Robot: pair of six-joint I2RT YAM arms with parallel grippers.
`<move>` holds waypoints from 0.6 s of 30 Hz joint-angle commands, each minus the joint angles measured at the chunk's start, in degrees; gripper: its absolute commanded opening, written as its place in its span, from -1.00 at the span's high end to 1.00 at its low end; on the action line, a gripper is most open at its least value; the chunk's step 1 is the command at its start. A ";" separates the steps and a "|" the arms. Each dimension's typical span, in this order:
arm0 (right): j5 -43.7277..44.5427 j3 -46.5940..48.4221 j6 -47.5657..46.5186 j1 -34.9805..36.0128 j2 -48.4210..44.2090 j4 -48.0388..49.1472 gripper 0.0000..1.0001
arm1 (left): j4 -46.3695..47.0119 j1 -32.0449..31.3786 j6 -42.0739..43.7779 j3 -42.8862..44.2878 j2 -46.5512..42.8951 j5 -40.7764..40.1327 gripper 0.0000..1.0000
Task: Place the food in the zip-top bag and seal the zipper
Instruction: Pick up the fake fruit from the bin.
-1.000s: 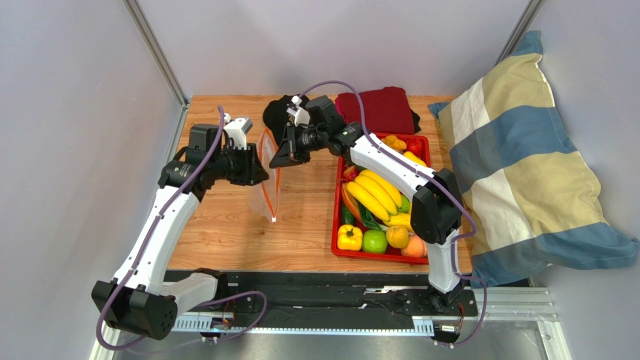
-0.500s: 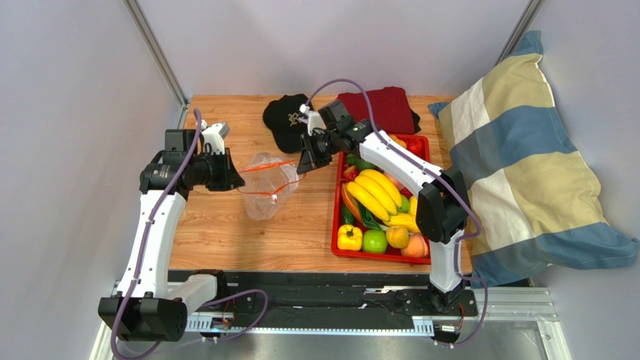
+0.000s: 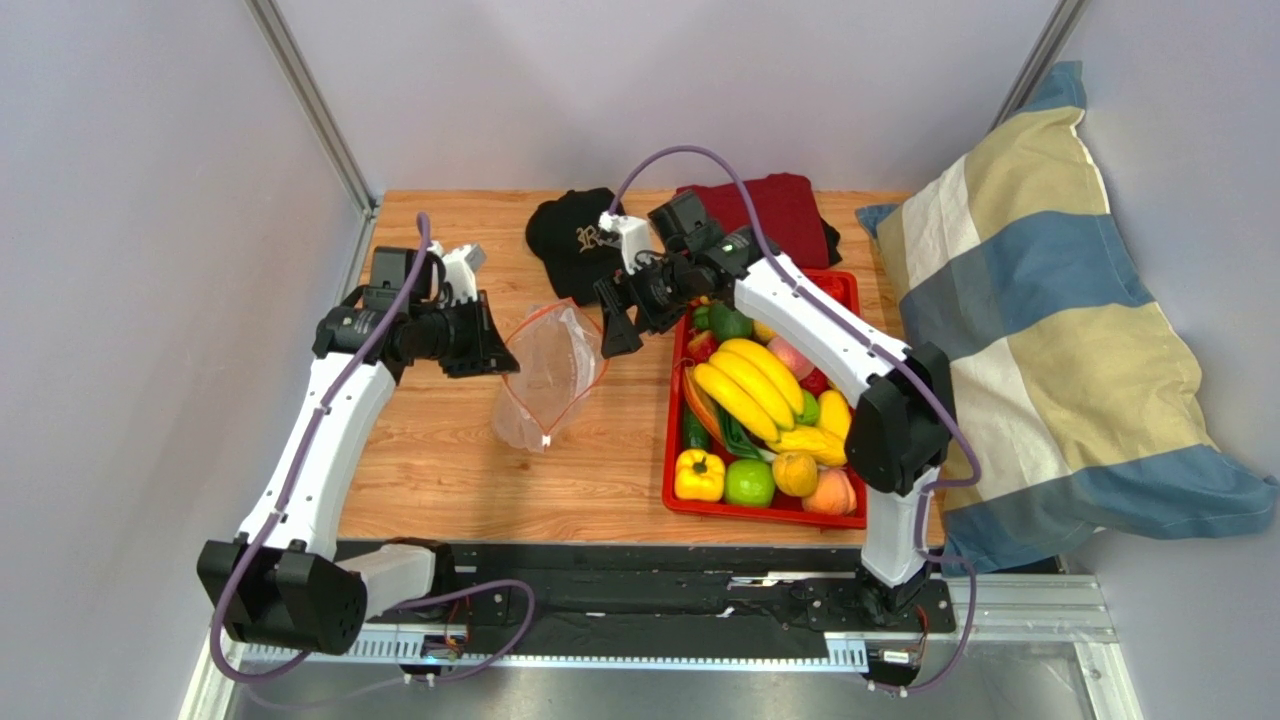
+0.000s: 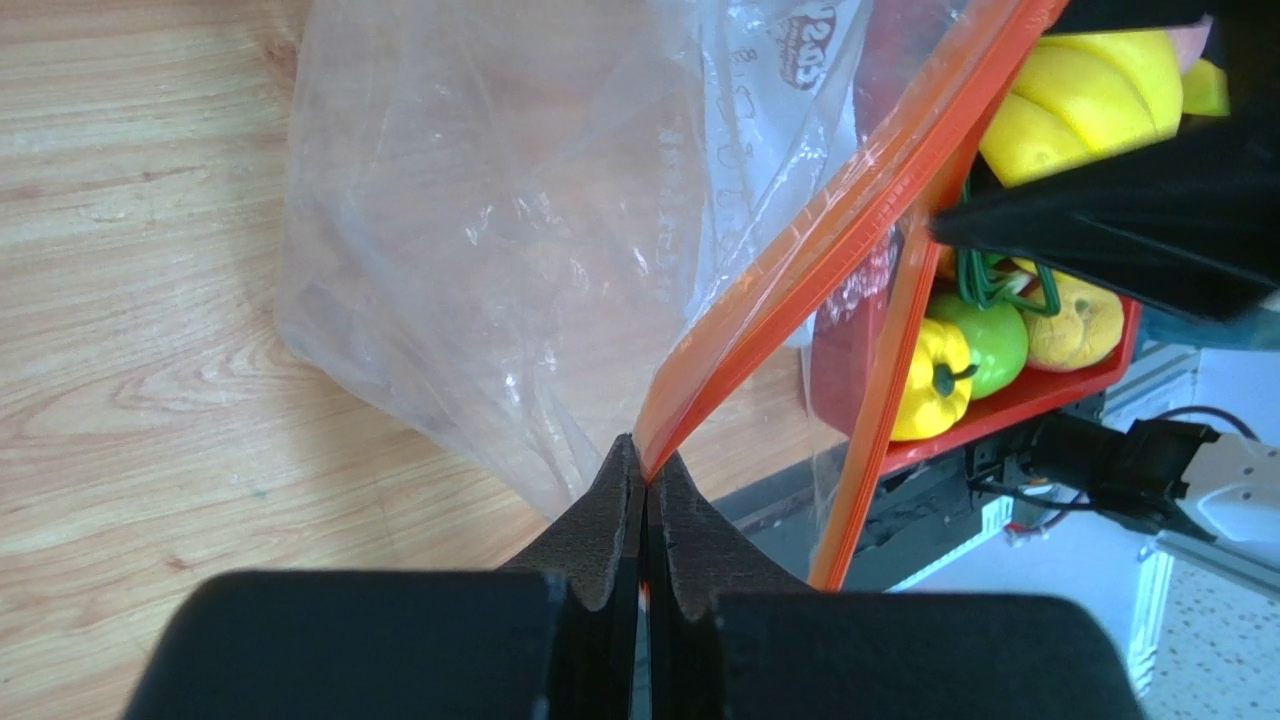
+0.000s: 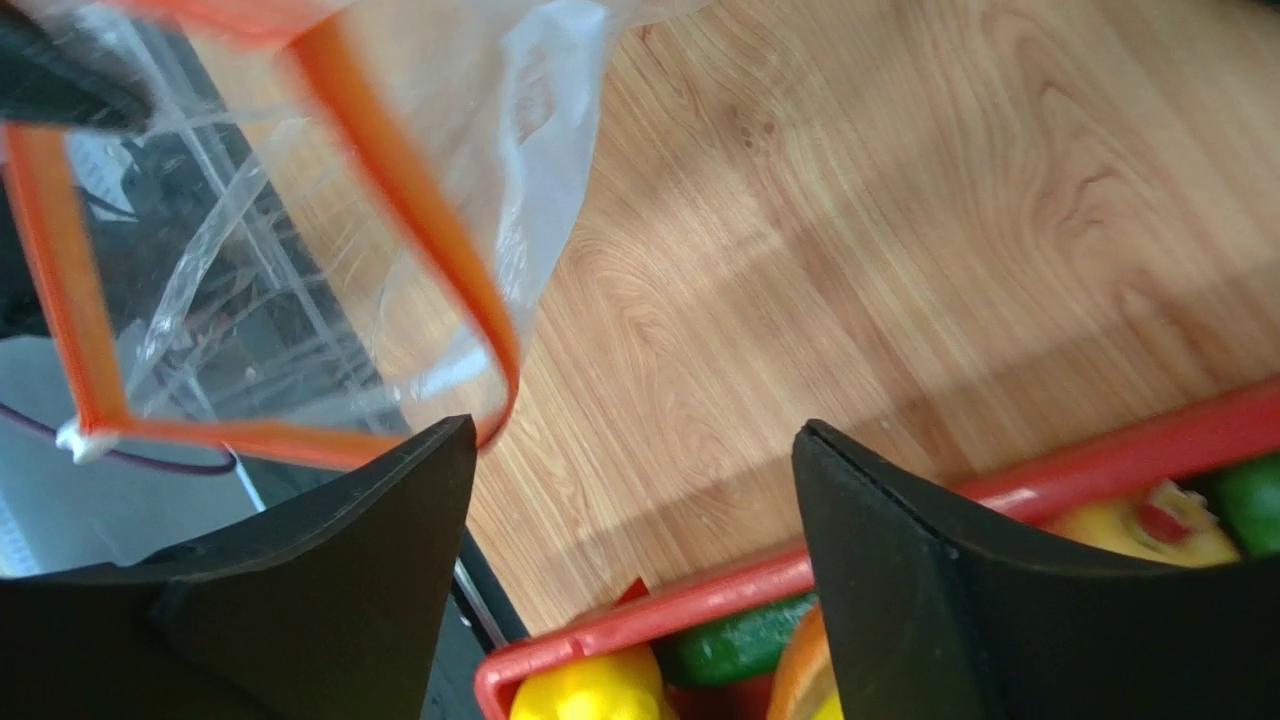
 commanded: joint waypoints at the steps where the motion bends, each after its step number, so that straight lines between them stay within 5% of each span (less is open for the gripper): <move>1: 3.78 -0.81 -7.19 -0.75 -11.21 -3.07 -0.70 | 3.04 -0.02 -3.95 -0.33 1.73 0.32 1.00; 14: 16.18 -15.21 -19.50 -8.13 -26.50 -17.92 -0.86 | 4.62 -0.29 -4.48 -1.21 1.38 0.85 1.00; 18: 14.08 -25.30 -19.24 -13.31 -33.80 -14.00 -0.96 | 4.89 -0.64 -4.39 -1.47 1.03 1.20 1.00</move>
